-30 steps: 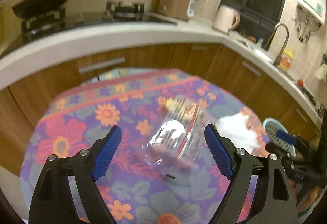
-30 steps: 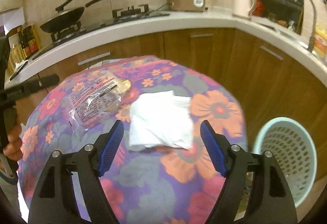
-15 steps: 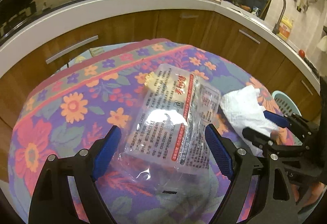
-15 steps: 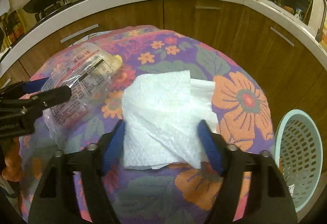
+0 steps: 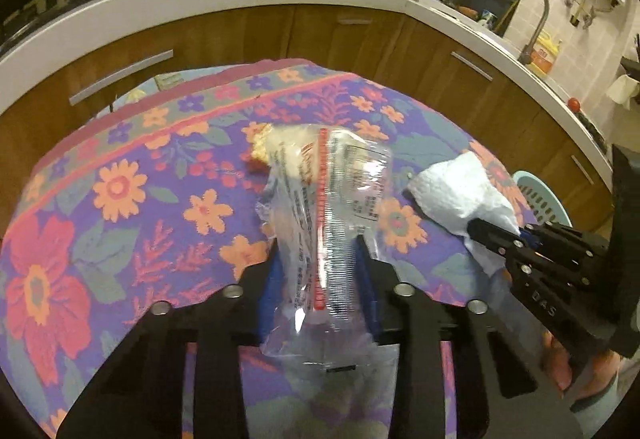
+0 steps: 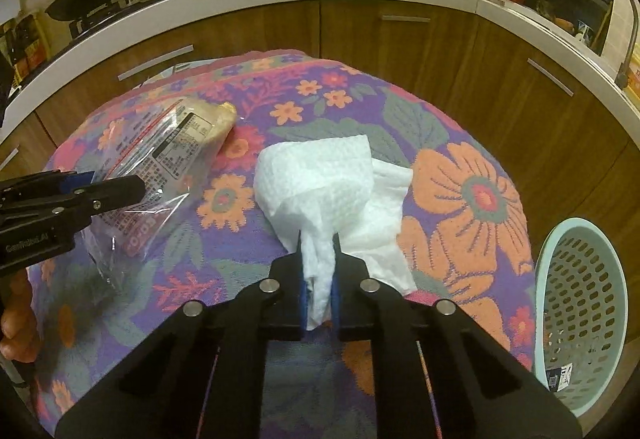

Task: Collect trash
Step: 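Grasp the clear plastic bag with the left tool while the right grasps the white tissue, then carry the plastic bag and tissue over the blue basket with both tools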

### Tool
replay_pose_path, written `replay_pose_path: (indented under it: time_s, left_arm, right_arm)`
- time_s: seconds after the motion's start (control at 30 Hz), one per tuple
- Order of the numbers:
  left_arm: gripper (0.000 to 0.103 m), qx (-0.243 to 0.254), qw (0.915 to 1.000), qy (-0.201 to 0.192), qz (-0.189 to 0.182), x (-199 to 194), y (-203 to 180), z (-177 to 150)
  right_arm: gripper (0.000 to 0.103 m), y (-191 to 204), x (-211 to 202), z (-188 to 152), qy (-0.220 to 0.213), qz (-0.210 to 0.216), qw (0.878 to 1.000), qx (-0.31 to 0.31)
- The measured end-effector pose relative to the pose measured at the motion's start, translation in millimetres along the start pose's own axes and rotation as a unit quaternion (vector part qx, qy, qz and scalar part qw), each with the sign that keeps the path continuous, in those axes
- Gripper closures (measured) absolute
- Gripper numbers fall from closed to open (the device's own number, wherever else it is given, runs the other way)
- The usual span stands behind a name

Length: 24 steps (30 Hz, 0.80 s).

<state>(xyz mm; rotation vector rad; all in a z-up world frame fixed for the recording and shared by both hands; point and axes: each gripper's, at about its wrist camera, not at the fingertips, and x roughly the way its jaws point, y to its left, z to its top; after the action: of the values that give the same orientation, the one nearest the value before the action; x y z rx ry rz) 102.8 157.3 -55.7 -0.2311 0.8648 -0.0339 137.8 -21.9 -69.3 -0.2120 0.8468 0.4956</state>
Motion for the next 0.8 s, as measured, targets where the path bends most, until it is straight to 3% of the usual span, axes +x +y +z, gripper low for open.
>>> replay_pose_path:
  time_s: [0.23, 0.43, 0.63, 0.8]
  left_arm:
    - [0.086, -0.009, 0.9996, -0.019, -0.017, -25, 6, -9]
    - [0.086, -0.033, 0.9982, -0.046, -0.017, -51, 22, -15]
    - [0.086, -0.061, 0.9939, -0.075, -0.053, -73, 38, -16]
    - [0.086, -0.056, 0.9930, -0.090, -0.052, -83, 36, -15]
  right_arm:
    - [0.099, 0, -8, 0, -0.018, 0.017, 1.000, -0.001]
    - [0.099, -2, -15, 0, -0.030, 0.039, 0.999, 0.001]
    - [0.099, -5, -20, -1, -0.041, 0.058, 0.997, 0.004]
    - [0.099, -4, -25, -2, -0.051, 0.067, 0.996, 0.000]
